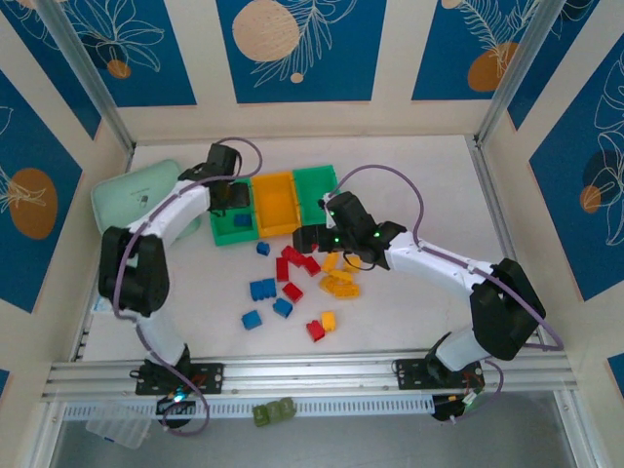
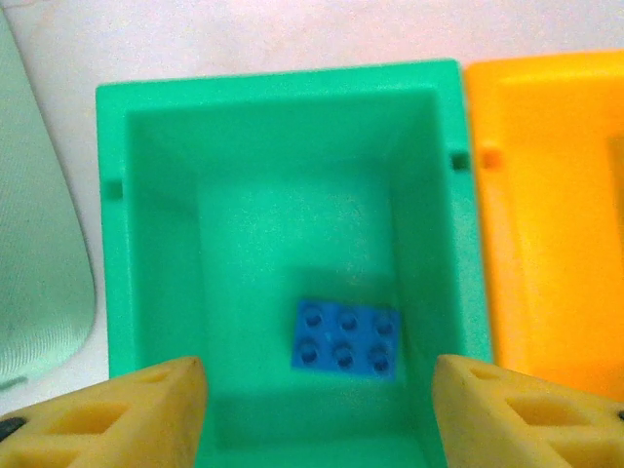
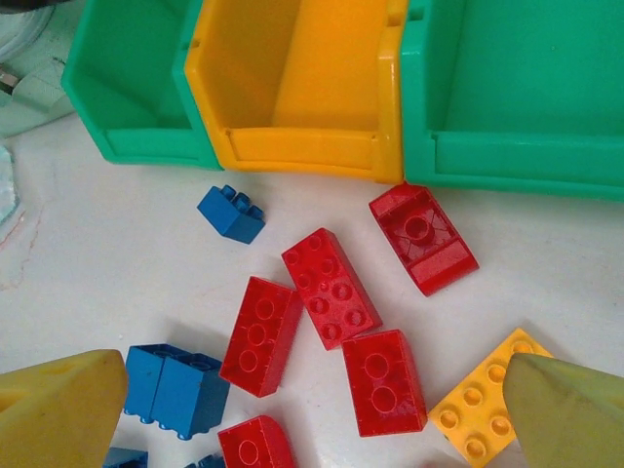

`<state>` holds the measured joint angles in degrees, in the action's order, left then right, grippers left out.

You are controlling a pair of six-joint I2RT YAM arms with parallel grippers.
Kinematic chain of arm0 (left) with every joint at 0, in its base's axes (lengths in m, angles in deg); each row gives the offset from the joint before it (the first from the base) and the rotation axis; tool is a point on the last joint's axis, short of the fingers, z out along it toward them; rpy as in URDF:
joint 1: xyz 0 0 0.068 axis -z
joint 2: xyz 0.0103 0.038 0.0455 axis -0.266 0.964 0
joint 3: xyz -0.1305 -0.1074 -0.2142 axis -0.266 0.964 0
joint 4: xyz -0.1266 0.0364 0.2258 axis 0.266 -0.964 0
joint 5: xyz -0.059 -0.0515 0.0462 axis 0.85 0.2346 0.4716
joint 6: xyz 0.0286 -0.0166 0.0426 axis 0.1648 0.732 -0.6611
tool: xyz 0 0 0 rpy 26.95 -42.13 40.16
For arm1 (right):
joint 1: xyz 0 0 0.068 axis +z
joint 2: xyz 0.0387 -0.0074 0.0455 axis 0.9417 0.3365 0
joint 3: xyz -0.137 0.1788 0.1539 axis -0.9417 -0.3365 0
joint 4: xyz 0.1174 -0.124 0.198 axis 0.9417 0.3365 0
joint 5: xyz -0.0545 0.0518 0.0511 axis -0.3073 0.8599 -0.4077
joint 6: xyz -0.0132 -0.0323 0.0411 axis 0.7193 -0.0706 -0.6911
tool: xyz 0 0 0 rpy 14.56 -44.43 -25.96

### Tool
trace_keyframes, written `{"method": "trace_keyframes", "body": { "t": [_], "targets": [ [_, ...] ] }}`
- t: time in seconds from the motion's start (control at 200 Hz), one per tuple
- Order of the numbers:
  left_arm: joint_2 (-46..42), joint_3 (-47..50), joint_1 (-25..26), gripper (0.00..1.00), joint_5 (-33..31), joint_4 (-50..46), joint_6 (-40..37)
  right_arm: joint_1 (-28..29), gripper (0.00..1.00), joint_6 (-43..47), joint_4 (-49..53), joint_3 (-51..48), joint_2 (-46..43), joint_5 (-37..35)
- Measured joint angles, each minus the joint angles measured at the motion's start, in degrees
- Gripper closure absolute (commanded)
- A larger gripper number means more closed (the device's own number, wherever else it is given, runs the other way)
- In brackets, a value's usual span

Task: Sort the legos into containers by color
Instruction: Place the lego in the container, then pick up the lego from the center of the table.

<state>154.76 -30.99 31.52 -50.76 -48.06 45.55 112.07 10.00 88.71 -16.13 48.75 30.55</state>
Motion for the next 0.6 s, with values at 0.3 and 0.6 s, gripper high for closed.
{"method": "trace_keyframes", "body": {
  "t": [0.3, 0.6],
  "targets": [
    [-15.67, 14.71, 6.08, 0.36, 5.95, 0.42, 0.61, 1.40, 0.01, 2.45, -0.42, -4.24, -1.22, 0.68],
    [-20.11, 23.43, 13.53, 0.33, 7.41, 1.42, 2.64, 4.76, 0.01, 7.61, -7.15, -9.55, -0.52, 5.01]
  ]
}}
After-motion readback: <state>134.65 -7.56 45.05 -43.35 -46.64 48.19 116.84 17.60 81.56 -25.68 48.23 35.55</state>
